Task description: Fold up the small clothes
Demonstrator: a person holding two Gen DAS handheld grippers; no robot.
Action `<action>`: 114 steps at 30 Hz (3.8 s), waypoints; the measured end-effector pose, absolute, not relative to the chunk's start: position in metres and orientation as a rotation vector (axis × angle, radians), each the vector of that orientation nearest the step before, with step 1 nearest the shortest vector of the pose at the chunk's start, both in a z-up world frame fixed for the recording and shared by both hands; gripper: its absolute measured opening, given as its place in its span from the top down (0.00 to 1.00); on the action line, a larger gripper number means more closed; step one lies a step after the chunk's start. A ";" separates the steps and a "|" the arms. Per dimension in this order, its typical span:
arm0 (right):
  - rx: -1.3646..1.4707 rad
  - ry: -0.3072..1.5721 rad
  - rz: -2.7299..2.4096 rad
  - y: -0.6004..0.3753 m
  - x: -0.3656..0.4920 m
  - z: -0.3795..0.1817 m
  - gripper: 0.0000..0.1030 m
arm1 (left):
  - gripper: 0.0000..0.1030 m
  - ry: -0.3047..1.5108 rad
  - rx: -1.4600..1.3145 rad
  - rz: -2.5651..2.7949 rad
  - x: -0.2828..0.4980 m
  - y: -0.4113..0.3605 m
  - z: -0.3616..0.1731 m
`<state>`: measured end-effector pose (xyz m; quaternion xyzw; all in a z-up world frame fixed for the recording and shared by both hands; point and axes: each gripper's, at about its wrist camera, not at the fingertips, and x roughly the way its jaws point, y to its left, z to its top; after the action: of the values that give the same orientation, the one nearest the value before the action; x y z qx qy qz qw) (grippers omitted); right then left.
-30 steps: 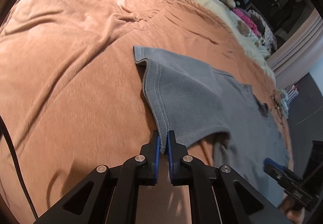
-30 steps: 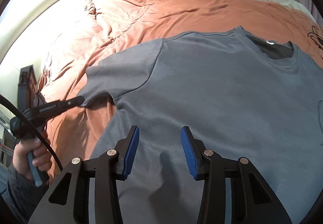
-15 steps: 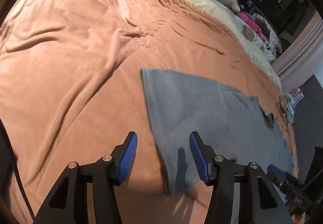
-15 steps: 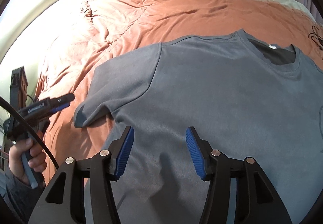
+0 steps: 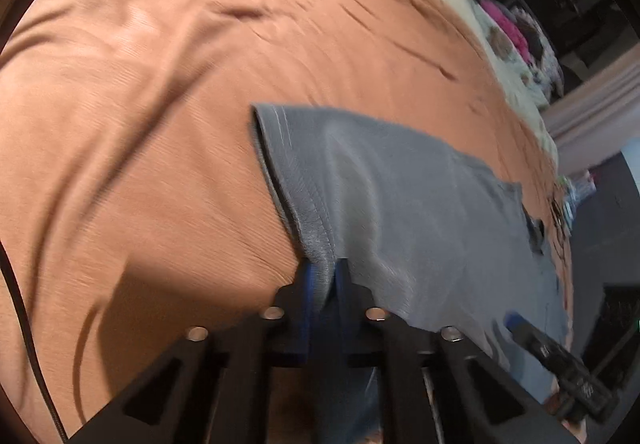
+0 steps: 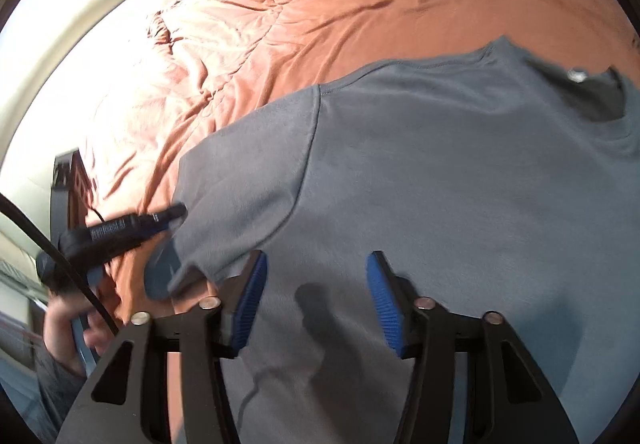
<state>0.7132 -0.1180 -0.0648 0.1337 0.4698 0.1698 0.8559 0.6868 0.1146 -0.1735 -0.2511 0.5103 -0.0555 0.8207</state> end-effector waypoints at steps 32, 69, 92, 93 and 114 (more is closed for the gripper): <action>0.543 0.952 0.268 -0.205 0.682 -0.052 0.36 | 0.94 0.963 -0.336 -0.386 0.691 -0.034 -0.052; 0.546 1.028 0.160 -0.220 0.744 -0.068 0.61 | 0.50 1.176 -0.279 -0.226 0.682 -0.015 -0.151; 0.426 1.002 0.040 -0.203 0.713 -0.041 0.52 | 0.50 1.229 -0.162 -0.211 0.654 -0.025 -0.166; 0.422 0.989 0.050 -0.200 0.706 -0.036 0.45 | 0.49 1.228 -0.147 -0.210 0.652 -0.026 -0.165; 0.257 1.070 0.286 -0.128 0.641 -0.047 0.81 | 0.48 1.176 -0.205 -0.115 0.581 0.013 -0.129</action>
<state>0.6410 -0.1283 -0.0473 0.1218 0.5065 0.1354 0.8428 0.5811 0.0127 -0.1292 -0.0963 0.5535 -0.0543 0.8255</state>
